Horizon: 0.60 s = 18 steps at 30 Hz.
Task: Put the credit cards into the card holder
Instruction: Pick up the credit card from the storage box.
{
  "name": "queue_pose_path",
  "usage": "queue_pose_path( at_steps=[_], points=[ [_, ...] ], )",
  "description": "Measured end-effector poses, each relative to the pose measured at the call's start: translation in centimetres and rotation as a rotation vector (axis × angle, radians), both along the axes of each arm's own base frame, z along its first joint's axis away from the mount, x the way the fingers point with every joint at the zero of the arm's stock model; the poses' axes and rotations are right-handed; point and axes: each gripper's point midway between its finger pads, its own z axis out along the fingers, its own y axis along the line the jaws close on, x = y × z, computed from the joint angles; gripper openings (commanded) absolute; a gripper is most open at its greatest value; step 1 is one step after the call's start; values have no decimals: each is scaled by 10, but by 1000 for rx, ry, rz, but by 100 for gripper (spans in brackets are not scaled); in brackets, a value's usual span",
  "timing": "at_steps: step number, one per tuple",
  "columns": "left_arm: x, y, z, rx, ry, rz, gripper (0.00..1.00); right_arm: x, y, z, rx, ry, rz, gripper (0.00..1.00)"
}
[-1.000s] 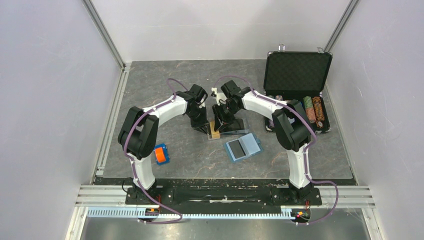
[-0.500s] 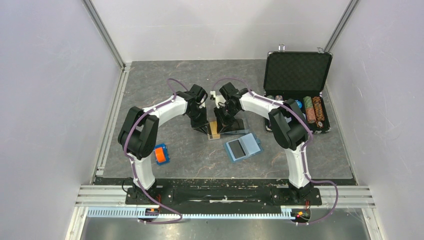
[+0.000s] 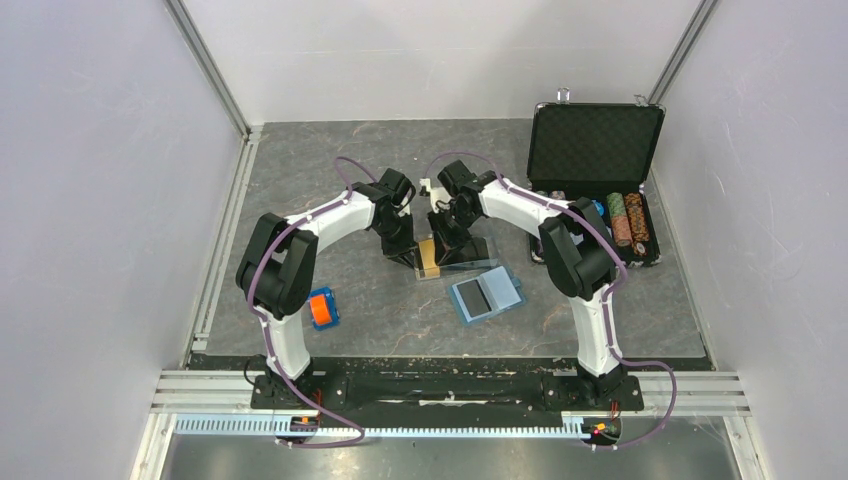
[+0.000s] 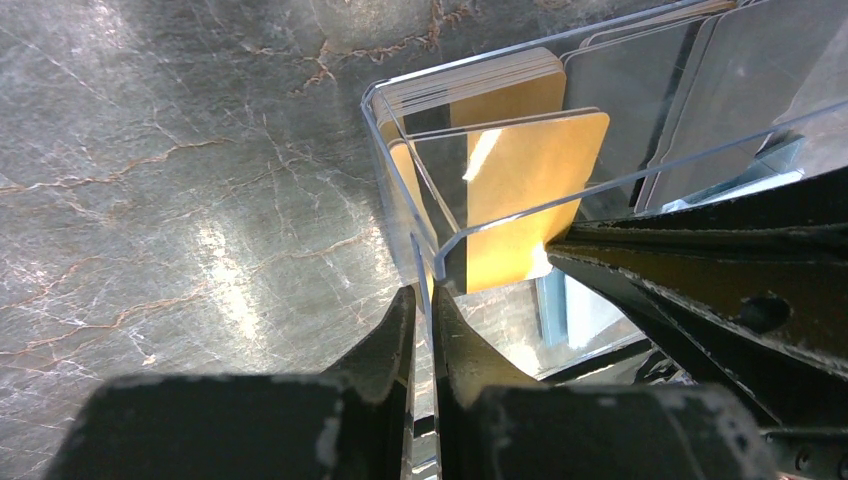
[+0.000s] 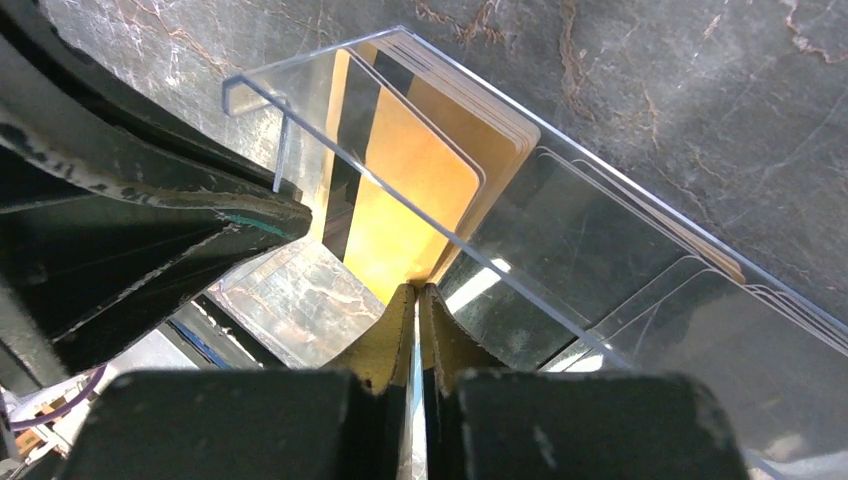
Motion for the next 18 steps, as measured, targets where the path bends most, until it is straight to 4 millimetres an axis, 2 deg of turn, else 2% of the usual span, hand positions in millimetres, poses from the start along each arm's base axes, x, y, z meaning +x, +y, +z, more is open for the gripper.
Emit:
queue_pose_path(
  at_steps=[5, 15, 18],
  points=[
    [0, 0, 0, 0, 0, 0, 5, -1, 2, 6, -7, -1, 4, 10],
    [0, 0, 0, 0, 0, 0, 5, -3, 11, 18, 44, 17, -1, 17],
    [0, 0, 0, 0, 0, 0, 5, -4, 15, 23, 74, 31, -7, 25]
  ],
)
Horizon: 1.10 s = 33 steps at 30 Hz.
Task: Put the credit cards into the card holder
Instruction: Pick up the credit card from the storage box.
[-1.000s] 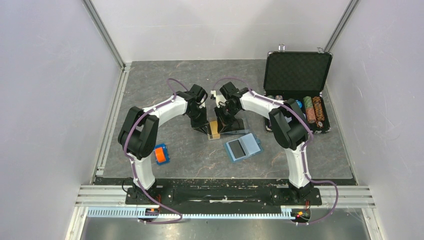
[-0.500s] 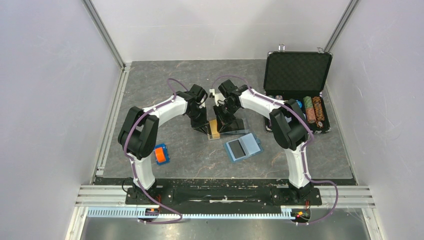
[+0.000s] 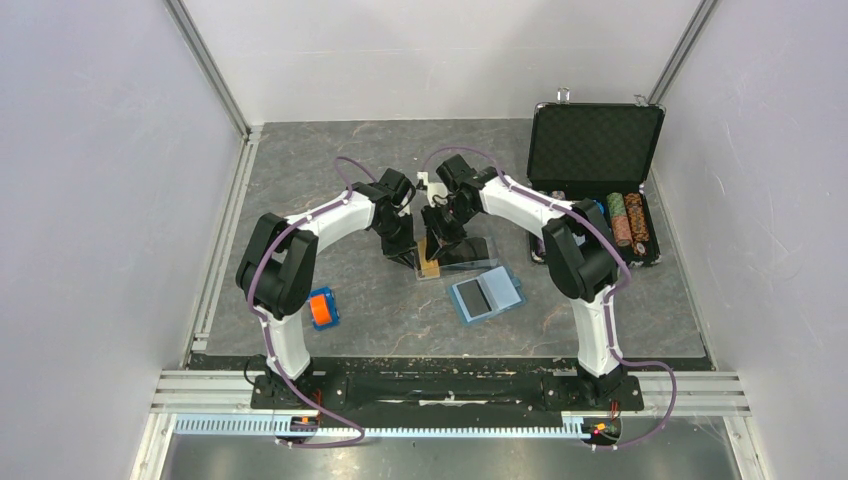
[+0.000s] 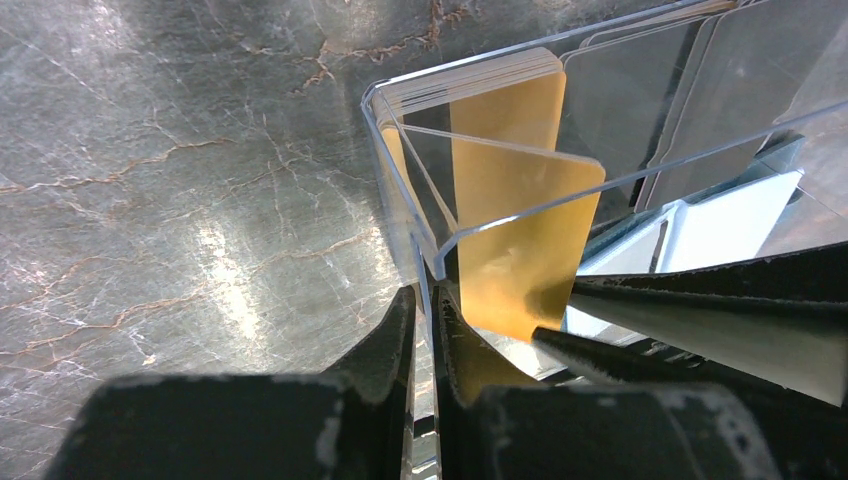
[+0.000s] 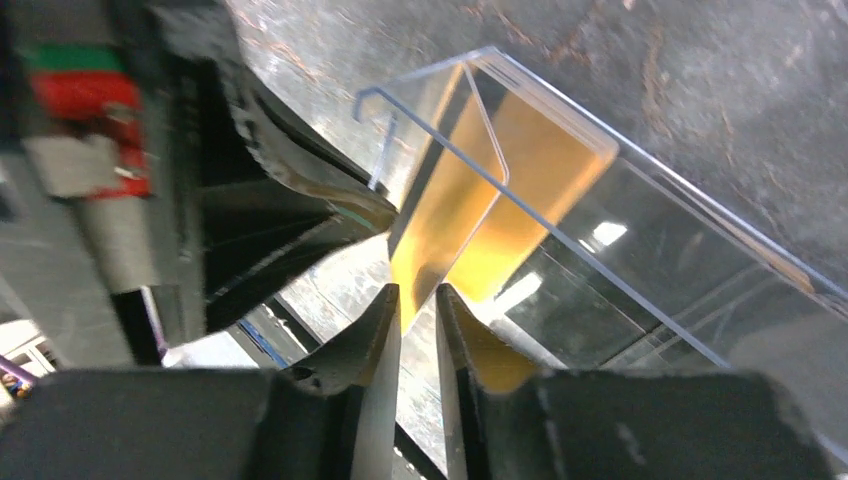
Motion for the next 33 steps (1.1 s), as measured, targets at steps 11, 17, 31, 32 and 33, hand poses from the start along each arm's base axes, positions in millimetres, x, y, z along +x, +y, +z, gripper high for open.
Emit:
queue_pose_path(
  at_steps=[11, 17, 31, 32, 33],
  points=[
    [-2, -3, 0, -3, -1, -9, 5, 7, 12, 3, 31, -56, 5, 11],
    [-3, -4, 0, -1, 0, -13, 5, 10, 8, 4, 20, -63, -6, 3],
    [0, 1, 2, 46, -44, -20, 34, 20, 1, 30, 74, -102, -28, 7],
    [1, 2, 4, 51, -57, -24, 37, 21, -1, 36, 90, -107, -36, 5],
    [2, 2, 7, 50, -69, -27, 40, 23, -3, 42, 110, -113, -47, 1]
  ],
)
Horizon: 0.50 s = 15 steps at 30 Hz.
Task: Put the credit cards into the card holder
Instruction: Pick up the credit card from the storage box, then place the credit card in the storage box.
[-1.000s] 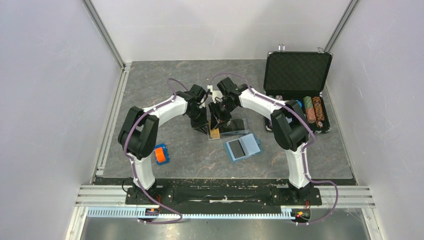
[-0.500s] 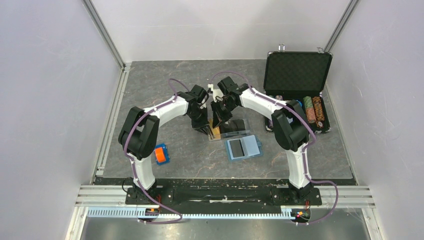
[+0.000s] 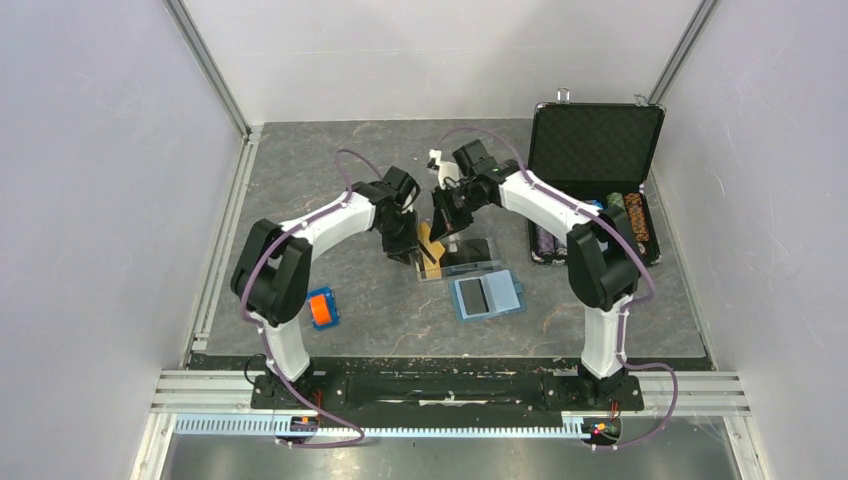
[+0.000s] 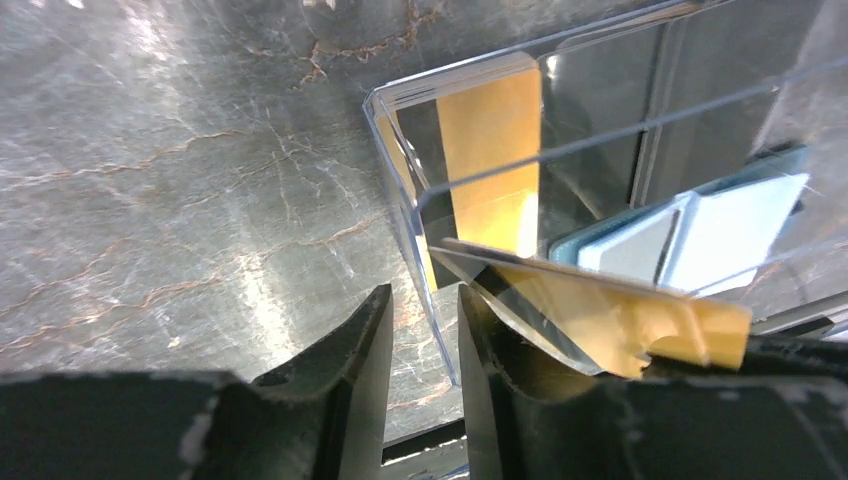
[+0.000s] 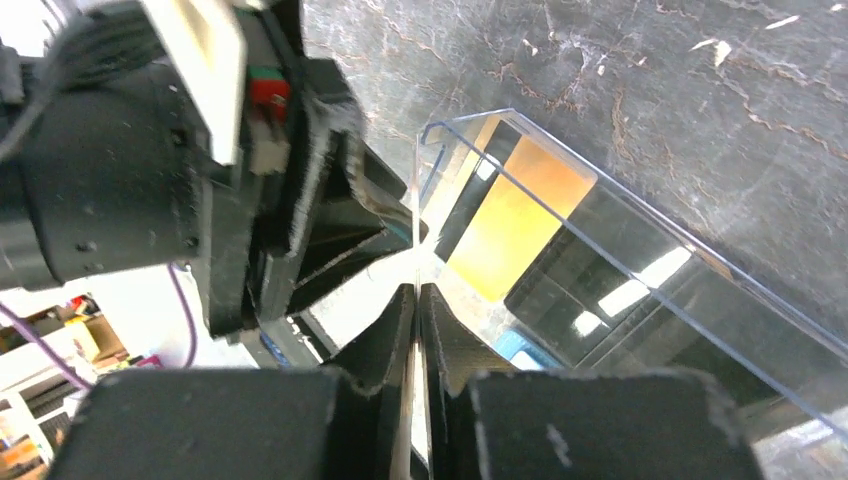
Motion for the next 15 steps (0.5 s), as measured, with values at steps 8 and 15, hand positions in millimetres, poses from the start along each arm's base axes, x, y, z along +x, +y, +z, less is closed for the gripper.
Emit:
queue_pose_path(
  at_steps=[8, 15],
  points=[
    [22, -13, 67, -137, -226, -6, 49, 3, -28, 25, 123, 14, -84, 0],
    [26, -31, 89, -284, -310, -38, 51, -7, -45, 9, 129, 70, -109, 0]
  ],
)
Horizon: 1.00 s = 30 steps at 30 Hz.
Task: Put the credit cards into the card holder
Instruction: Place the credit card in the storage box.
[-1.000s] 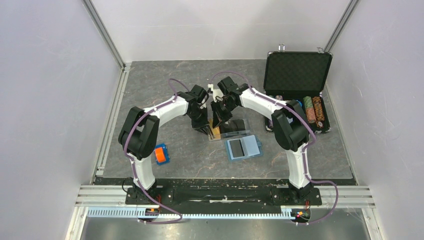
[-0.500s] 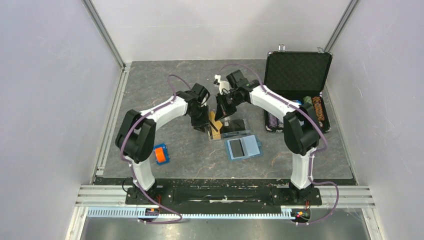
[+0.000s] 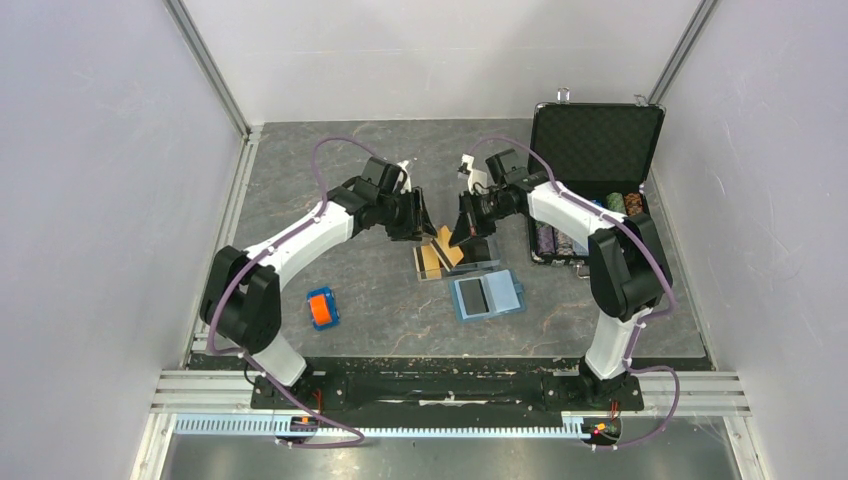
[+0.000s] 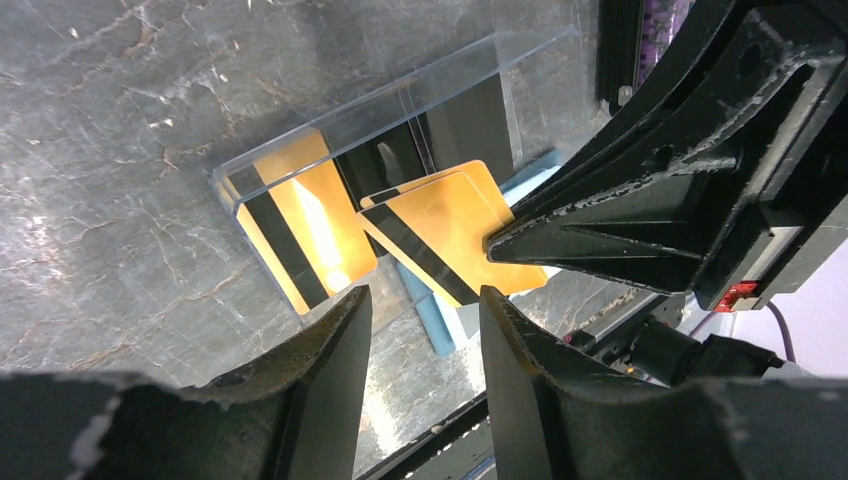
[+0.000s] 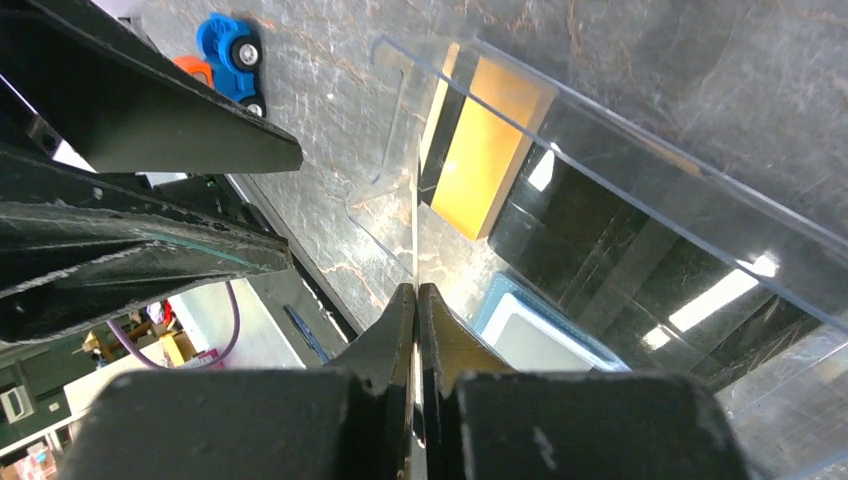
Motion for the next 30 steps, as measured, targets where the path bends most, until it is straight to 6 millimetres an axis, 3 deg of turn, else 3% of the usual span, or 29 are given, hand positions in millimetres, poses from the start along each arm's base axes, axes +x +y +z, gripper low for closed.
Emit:
queue_pose_path(
  at_steps=[14, 23, 30],
  points=[
    [-5, -6, -25, -8, 72, -18, 49, -23, 3, -27, 43, -26, 82, 0],
    [-4, -1, -30, -18, 88, 12, 51, -18, 11, -18, 108, -33, 67, 0],
    [-4, 15, -23, -200, 115, 122, 50, -4, -10, -9, 157, -4, -57, 0]
  ],
)
